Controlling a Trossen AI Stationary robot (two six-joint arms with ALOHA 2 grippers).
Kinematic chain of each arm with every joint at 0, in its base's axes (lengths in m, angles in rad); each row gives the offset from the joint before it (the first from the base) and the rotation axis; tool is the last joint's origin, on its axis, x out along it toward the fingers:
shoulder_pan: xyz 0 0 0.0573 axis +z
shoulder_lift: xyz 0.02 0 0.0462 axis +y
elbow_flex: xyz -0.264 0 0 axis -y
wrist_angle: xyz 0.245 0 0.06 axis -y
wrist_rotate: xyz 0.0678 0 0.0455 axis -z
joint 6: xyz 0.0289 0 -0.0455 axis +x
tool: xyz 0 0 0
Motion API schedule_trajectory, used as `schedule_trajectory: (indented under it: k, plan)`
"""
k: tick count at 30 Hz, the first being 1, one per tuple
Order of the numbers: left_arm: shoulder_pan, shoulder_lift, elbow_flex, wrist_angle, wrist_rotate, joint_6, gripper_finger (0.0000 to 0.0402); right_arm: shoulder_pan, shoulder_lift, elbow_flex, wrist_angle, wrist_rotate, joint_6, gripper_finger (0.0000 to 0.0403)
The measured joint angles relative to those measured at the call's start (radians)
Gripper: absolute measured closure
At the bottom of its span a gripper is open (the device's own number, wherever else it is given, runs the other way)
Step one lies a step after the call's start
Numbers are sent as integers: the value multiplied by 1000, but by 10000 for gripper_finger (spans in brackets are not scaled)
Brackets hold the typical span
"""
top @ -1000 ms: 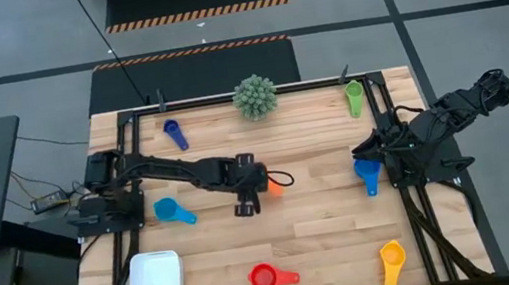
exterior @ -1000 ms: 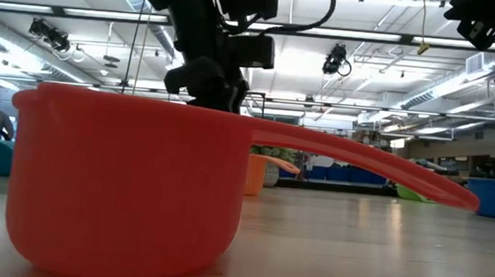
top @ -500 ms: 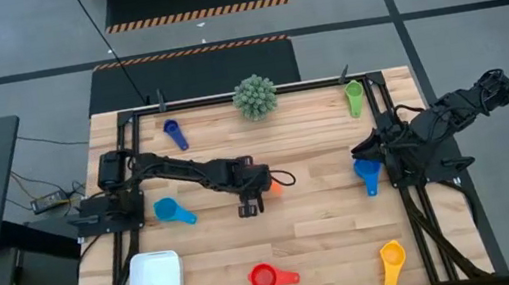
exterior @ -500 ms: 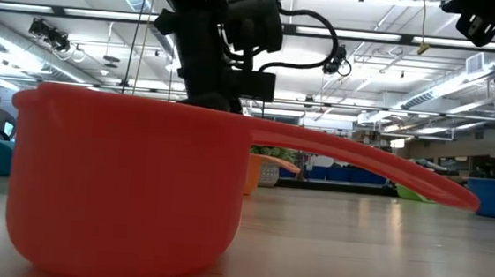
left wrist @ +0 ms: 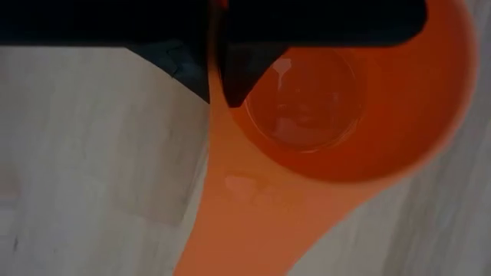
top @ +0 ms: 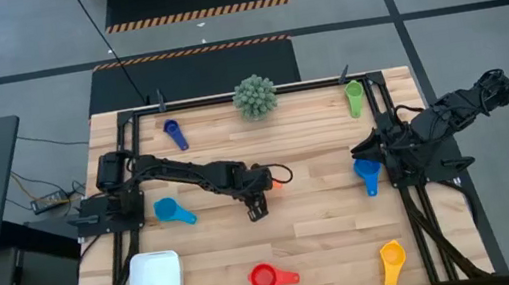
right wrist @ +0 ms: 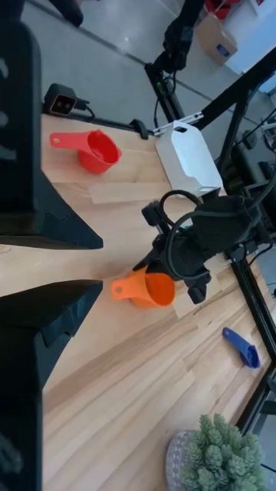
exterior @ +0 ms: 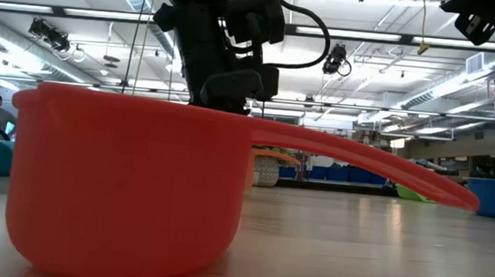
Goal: Nest measuring cups in basket
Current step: Adjust the orange measuring cup, then stack the blue measuring cup on top of the orange measuring cup
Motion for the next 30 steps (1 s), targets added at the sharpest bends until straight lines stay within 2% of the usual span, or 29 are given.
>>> schedule_trajectory:
  k: [14, 23, 30]
  plan:
    - [5, 4, -3, 38, 26, 31, 288, 0, 0, 0, -3, 0, -32, 322]
    - [15, 3, 98, 1, 101, 55, 281, 0, 0, 0, -72, -8, -38, 322]
    - [16, 3, 264, -192, 81, 209, 280, 0, 12, 28, -206, -37, -21, 322]
